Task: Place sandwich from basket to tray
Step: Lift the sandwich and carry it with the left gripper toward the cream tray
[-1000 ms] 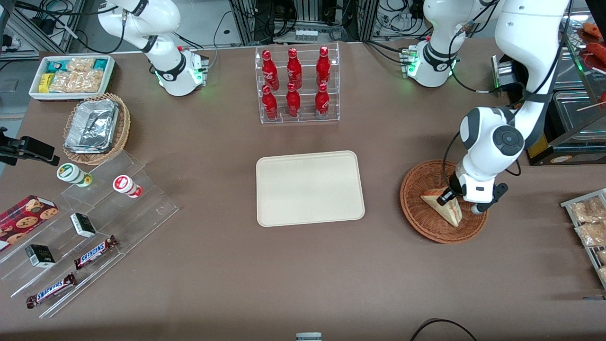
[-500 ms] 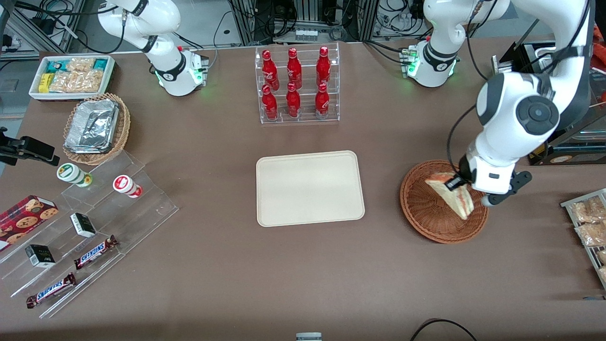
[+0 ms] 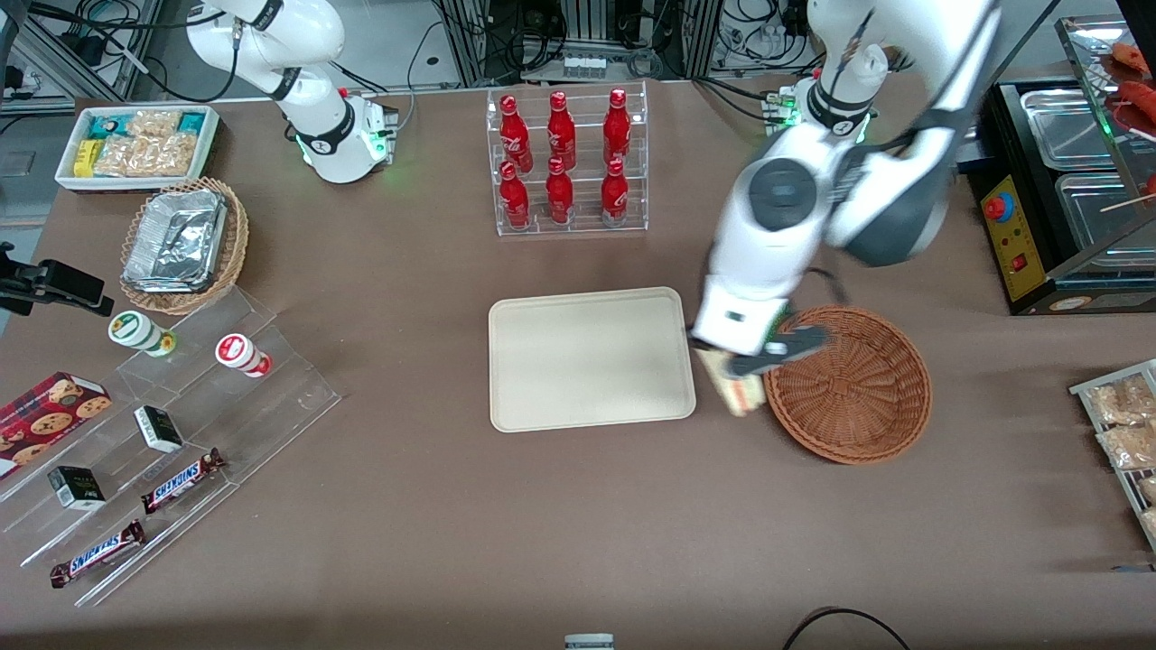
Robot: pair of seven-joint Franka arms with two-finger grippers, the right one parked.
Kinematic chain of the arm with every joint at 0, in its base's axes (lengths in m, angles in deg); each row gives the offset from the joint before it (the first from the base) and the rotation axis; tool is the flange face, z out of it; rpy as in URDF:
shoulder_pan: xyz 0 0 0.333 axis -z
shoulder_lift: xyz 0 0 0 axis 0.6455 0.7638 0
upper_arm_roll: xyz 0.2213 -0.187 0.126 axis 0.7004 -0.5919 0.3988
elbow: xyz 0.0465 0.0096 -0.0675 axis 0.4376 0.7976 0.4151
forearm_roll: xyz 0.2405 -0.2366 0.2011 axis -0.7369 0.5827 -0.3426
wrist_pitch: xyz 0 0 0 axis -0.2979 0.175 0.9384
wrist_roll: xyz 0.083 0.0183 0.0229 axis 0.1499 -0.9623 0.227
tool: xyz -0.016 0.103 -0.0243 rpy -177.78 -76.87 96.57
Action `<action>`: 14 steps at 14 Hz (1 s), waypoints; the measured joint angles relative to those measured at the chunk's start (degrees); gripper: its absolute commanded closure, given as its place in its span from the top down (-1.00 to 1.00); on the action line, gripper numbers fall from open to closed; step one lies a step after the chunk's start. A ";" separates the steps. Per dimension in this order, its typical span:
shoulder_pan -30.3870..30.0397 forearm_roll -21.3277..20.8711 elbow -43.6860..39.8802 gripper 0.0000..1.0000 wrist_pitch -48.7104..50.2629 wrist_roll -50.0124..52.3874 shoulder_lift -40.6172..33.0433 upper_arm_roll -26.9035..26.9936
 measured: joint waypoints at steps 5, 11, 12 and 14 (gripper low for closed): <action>9.64 -2.63 -7.24 -1.00 -0.52 1.48 10.64 0.05; 16.04 -6.11 -8.99 -1.00 -6.90 0.47 18.78 0.07; 16.50 -6.17 -8.99 -1.00 -7.37 0.38 19.51 0.07; 16.75 -7.16 -8.98 -1.00 -7.49 0.11 20.65 0.08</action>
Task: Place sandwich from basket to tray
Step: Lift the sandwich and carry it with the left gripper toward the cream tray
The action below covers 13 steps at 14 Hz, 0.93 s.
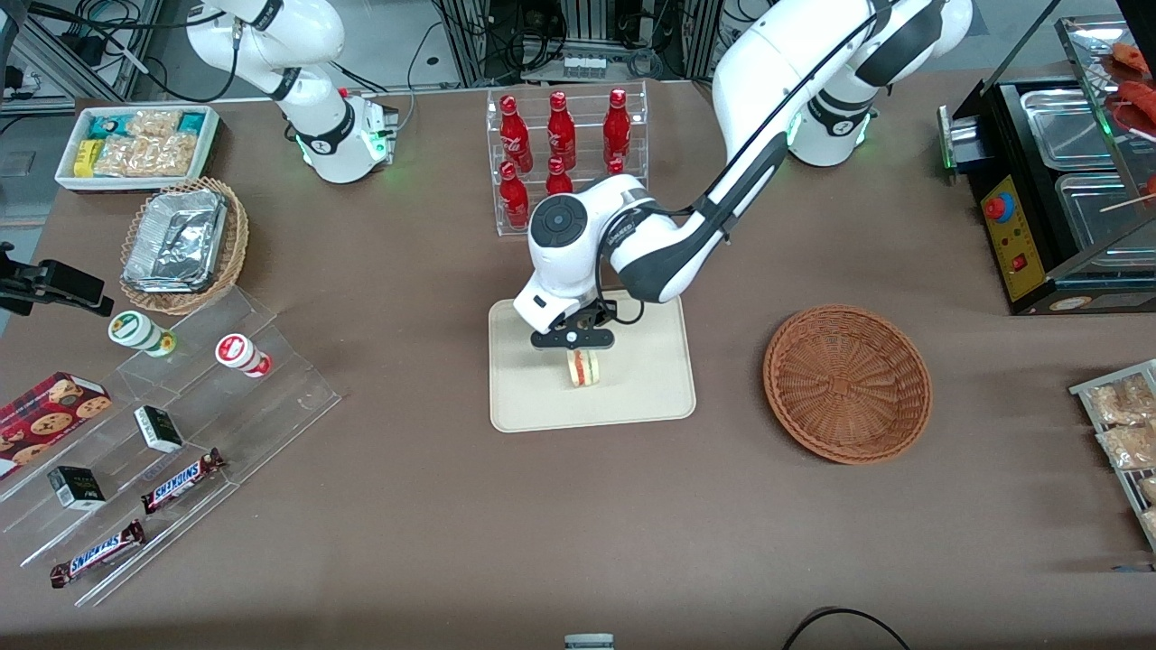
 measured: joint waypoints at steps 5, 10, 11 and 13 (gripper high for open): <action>0.96 -1.72 -0.01 -0.77 -1.31 -0.10 2.59 0.03; 0.95 -1.80 -0.94 1.00 -1.47 -0.10 2.95 0.38; 0.92 -1.80 -1.54 1.00 -1.45 -0.10 2.76 0.43; 0.70 -1.80 -2.69 1.00 -0.50 -0.04 1.24 0.81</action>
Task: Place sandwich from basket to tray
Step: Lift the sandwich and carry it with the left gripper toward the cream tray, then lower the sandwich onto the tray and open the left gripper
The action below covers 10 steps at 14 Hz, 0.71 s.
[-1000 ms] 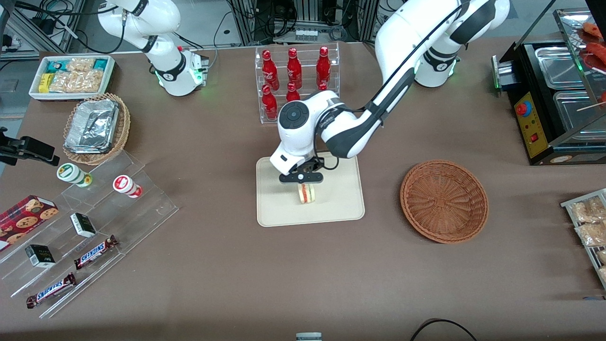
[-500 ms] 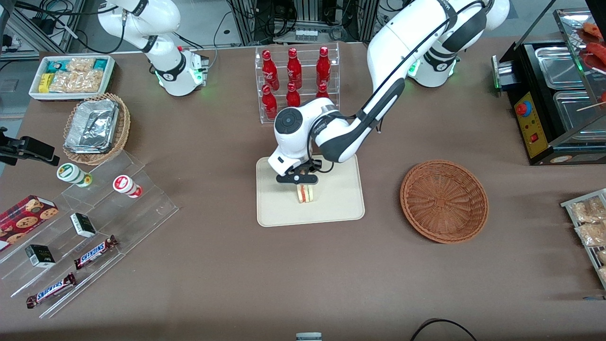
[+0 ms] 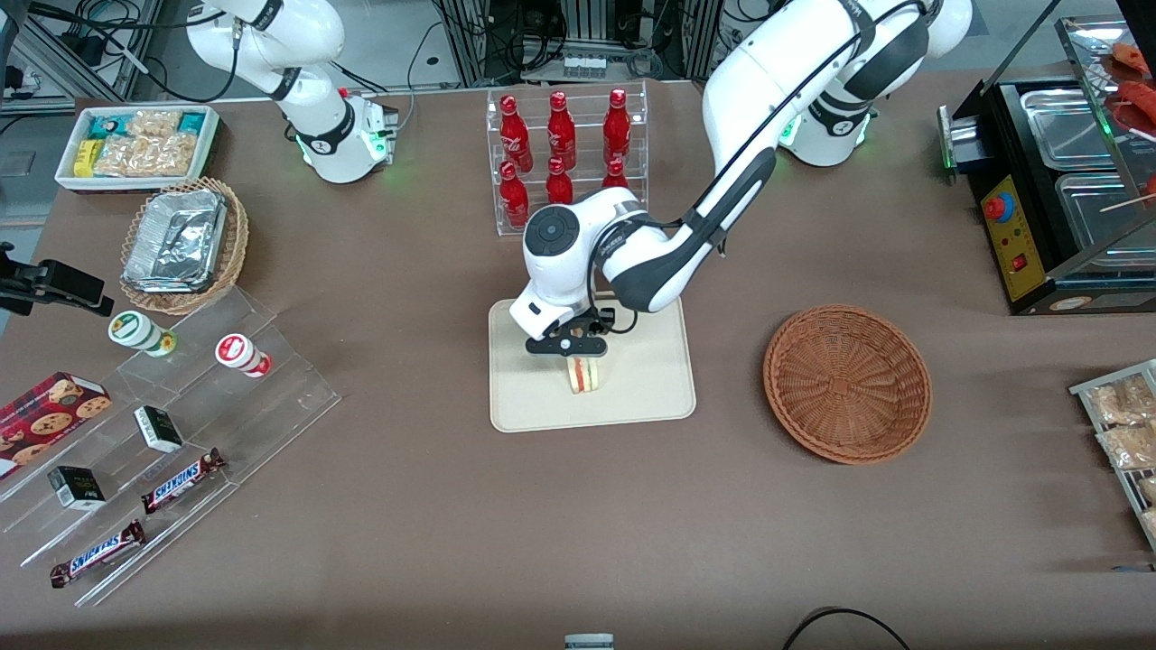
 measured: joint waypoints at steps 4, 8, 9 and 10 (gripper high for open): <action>-2.74 1.98 -0.83 1.00 8.05 0.10 -7.98 0.38; -9.71 6.55 -0.96 1.00 17.63 -0.36 -18.27 0.69; -12.11 7.43 -0.91 1.00 19.77 -1.41 -20.52 0.75; -14.52 8.15 -0.84 1.00 21.76 -3.38 -22.55 0.81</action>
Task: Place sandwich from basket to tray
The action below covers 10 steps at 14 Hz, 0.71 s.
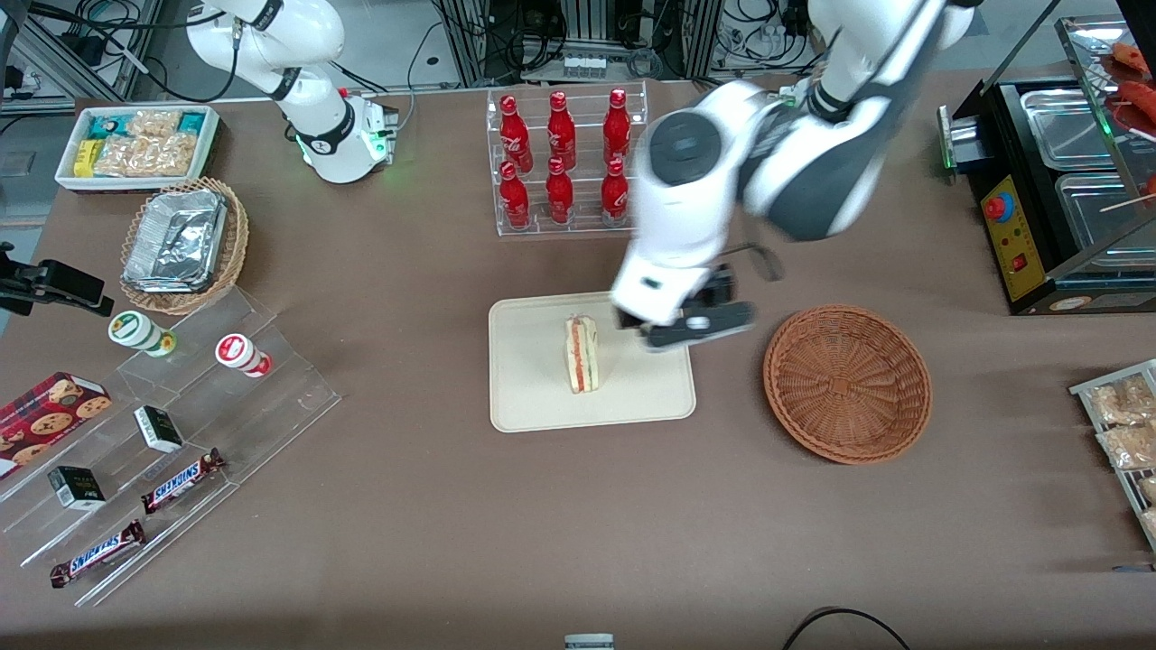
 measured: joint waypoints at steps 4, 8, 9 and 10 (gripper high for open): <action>-9.04 4.54 0.31 1.00 4.74 -7.82 -6.43 0.21; -13.80 6.18 2.11 1.00 8.25 -15.54 -11.30 0.60; -14.19 7.45 3.15 1.00 8.43 -18.16 -12.67 1.85; -14.32 8.87 4.14 1.00 8.55 -21.10 -14.09 3.79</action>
